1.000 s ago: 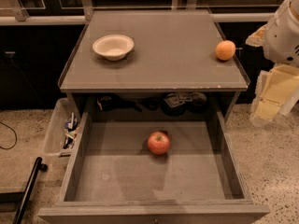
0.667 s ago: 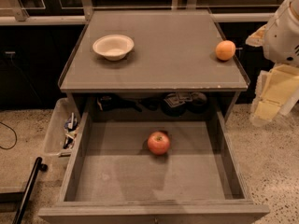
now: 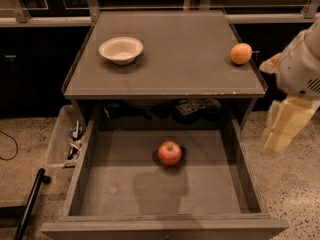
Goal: Pick apple from top drawer and place on counter
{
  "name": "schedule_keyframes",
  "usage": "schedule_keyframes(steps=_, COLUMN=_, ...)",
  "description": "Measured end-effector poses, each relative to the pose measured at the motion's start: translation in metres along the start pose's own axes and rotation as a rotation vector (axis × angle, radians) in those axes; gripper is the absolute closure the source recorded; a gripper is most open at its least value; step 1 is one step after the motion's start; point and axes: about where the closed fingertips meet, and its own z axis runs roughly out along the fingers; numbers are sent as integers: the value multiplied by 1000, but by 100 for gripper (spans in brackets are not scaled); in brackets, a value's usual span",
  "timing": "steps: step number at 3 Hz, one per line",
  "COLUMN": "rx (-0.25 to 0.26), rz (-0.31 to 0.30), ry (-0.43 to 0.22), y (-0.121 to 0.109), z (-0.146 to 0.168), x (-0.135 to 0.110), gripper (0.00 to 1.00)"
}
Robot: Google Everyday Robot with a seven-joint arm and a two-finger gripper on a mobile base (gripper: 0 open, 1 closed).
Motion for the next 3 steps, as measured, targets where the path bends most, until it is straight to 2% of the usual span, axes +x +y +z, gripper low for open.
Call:
schedule_keyframes(steps=1, rx=-31, rz=-3, ry=-12, y=18, z=44, x=8, gripper=0)
schedule_keyframes(steps=2, rx=-38, rz=-30, ry=-48, y=23, z=84, x=9, gripper=0)
schedule_keyframes(steps=3, rx=-52, rz=-44, ry=-111, y=19, z=124, x=2, gripper=0)
